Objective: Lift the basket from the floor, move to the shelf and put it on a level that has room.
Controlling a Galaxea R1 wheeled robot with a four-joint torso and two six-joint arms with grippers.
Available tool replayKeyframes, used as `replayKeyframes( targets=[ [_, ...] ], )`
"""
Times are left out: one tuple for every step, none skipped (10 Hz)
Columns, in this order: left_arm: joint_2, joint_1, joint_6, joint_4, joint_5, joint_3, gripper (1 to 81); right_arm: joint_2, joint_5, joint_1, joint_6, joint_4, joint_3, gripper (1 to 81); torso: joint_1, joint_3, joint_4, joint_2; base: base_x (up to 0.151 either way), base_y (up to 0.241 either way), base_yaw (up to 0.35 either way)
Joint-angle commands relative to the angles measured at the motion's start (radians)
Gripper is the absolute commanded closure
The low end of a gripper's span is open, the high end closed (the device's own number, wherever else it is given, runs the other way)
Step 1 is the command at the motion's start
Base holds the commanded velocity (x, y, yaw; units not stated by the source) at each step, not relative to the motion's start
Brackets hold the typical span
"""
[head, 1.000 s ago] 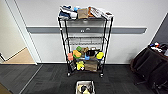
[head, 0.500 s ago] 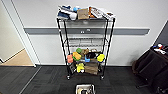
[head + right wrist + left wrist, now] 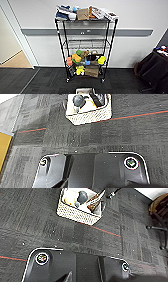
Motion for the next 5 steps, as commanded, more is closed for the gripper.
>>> replayKeyframes(
  targets=[
    [-0.012, -0.044, 0.004, 0.012, 0.028, 0.011, 1.0, -0.014, -0.031, 0.054, 0.003, -0.006, 0.004, 1.0, 0.000, 0.000, 0.000, 0.000, 0.153, 0.000, 0.000],
    [-0.013, -0.042, 0.004, 0.012, 0.028, 0.011, 1.0, -0.012, -0.031, 0.051, 0.002, -0.006, 0.004, 1.0, 0.000, 0.000, 0.000, 0.000, 0.153, 0.000, 0.000],
    [-0.013, -0.041, 0.004, 0.012, 0.028, 0.011, 1.0, -0.010, -0.033, 0.050, 0.002, -0.008, 0.004, 1.0, 0.000, 0.000, 0.000, 0.000, 0.153, 0.000, 0.000],
    [-0.013, -0.041, 0.004, 0.012, 0.028, 0.011, 1.0, -0.010, -0.033, 0.050, 0.002, -0.008, 0.004, 1.0, 0.000, 0.000, 0.000, 0.000, 0.153, 0.000, 0.000],
    [-0.013, -0.039, 0.004, 0.012, 0.026, 0.011, 1.0, -0.010, -0.033, 0.047, 0.002, -0.008, 0.002, 1.0, 0.000, 0.000, 0.000, 0.000, 0.153, 0.000, 0.000]
  ],
)
